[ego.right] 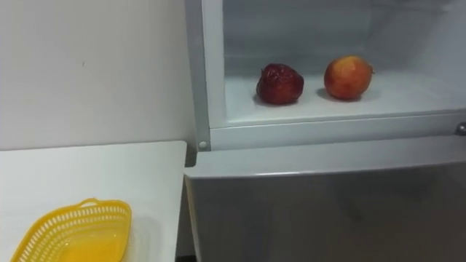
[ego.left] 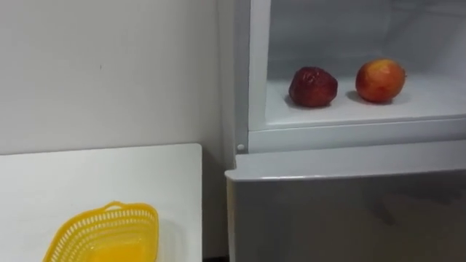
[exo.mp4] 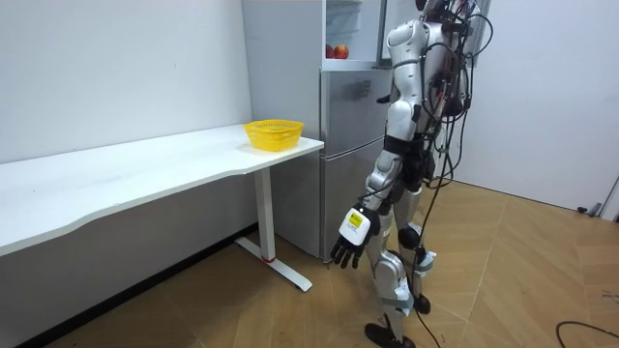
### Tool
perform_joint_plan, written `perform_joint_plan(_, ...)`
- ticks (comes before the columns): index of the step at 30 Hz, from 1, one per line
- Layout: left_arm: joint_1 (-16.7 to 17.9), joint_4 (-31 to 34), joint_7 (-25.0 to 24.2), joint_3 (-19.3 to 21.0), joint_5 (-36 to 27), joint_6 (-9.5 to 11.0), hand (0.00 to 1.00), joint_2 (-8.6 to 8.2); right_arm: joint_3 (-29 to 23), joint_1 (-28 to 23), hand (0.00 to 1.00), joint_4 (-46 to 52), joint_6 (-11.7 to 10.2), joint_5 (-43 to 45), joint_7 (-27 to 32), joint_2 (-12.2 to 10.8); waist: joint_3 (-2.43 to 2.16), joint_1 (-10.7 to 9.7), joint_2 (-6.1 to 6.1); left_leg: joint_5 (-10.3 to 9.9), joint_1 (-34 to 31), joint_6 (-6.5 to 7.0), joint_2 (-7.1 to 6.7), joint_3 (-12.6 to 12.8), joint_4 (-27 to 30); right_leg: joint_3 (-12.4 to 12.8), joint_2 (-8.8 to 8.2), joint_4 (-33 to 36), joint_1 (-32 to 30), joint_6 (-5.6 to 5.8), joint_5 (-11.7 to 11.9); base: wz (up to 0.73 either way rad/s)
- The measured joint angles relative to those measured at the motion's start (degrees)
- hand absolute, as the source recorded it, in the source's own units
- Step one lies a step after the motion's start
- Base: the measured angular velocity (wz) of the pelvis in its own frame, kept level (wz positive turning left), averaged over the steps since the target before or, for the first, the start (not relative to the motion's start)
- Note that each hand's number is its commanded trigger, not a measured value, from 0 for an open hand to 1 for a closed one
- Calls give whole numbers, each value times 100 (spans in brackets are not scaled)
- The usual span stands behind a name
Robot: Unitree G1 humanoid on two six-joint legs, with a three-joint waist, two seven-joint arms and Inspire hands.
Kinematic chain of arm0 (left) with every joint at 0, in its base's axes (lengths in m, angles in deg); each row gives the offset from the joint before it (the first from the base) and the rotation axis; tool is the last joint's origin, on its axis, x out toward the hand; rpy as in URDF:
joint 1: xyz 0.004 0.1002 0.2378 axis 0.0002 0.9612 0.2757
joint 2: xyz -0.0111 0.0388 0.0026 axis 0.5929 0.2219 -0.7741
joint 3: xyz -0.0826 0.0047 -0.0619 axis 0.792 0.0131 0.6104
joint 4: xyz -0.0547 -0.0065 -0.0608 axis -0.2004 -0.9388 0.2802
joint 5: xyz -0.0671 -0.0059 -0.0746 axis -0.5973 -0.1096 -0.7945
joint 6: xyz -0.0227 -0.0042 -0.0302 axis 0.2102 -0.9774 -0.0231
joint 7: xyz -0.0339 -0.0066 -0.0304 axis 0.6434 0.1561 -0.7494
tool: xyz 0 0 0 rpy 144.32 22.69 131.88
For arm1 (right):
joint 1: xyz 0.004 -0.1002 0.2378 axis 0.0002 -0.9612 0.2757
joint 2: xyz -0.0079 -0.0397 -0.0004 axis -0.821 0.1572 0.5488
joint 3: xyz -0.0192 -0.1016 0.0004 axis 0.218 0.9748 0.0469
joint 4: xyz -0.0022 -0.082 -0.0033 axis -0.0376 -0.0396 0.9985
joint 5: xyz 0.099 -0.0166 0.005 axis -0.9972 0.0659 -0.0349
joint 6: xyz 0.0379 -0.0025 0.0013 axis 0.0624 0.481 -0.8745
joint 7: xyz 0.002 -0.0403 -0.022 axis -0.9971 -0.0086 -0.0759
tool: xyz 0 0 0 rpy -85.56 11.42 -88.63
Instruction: Retrieve from the upper fridge
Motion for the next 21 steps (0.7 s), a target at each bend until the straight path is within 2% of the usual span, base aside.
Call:
perform_joint_plan(5,-165,-261,-146,-72,-4,214,0,25,222,0,0,550,-314,418,-67,115,-9,-5,7,0,11,0,1,3,5,9,3,23,9,-4,2,0)
perform_joint_plan(9,-228,-442,-239,-242,-1,219,0,54,393,32,0,715,-424,807,-94,115,-4,2,11,0,14,0,1,3,5,11,1,91,-28,-4,3,0)
perform_joint_plan(12,-257,-450,-306,-241,83,219,0,64,493,42,0,816,-464,930,-169,128,2,86,1,0,-13,0,10,140,-24,28,4,89,-120,-4,5,0)
perform_joint_plan(15,-372,-446,-346,-323,76,222,0,86,786,171,0,846,-478,1071,-238,292,13,168,-3,0,-62,1,17,262,-54,111,20,84,-185,17,79,-11)
perform_joint_plan(18,-458,-462,-415,-375,77,223,0,128,950,342,0,846,-486,1302,-245,336,20,221,-32,14,-64,25,13,288,-110,128,25,75,-195,27,133,-3)
perform_joint_plan(19,-504,-474,-435,-394,76,223,0,147,1013,454,0,846,-519,1301,-244,340,37,248,-24,16,-75,28,14,288,-110,128,29,48,-189,30,159,0)
perform_joint_plan(21,-581,-466,-482,-451,75,223,0,183,1042,643,0,845,-615,1318,-240,363,12,308,-34,19,-96,32,16,273,-109,108,32,-1,-176,32,191,2)
